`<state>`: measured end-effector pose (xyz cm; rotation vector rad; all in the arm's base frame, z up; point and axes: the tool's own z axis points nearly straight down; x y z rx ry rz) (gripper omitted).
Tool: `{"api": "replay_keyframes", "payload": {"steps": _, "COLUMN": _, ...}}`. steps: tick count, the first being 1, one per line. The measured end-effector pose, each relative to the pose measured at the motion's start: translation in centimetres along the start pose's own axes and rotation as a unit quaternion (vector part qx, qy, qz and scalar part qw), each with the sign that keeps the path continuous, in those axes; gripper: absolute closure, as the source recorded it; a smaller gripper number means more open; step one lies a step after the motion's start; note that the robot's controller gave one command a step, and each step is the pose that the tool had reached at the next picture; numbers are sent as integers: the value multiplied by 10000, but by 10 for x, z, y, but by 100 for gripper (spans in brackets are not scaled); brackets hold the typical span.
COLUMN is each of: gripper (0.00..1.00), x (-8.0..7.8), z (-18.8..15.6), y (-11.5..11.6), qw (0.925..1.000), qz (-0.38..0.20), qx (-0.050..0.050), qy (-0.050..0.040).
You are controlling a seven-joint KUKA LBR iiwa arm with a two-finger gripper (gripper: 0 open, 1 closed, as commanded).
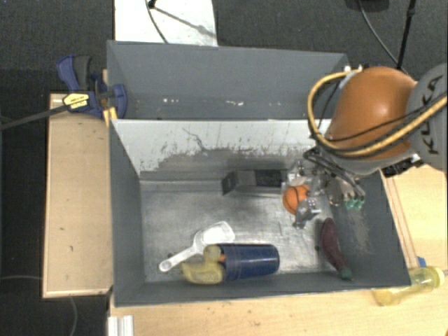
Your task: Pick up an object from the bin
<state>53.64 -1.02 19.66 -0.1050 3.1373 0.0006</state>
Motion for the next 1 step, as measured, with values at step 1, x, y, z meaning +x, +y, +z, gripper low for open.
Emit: {"api": "replay_keyframes", "payload": {"steps": 1, "gripper": 100, "x": 4, "z": -6, "y": 4, "qw": 9982, "qz": -603, "qx": 2, "qy": 2}}
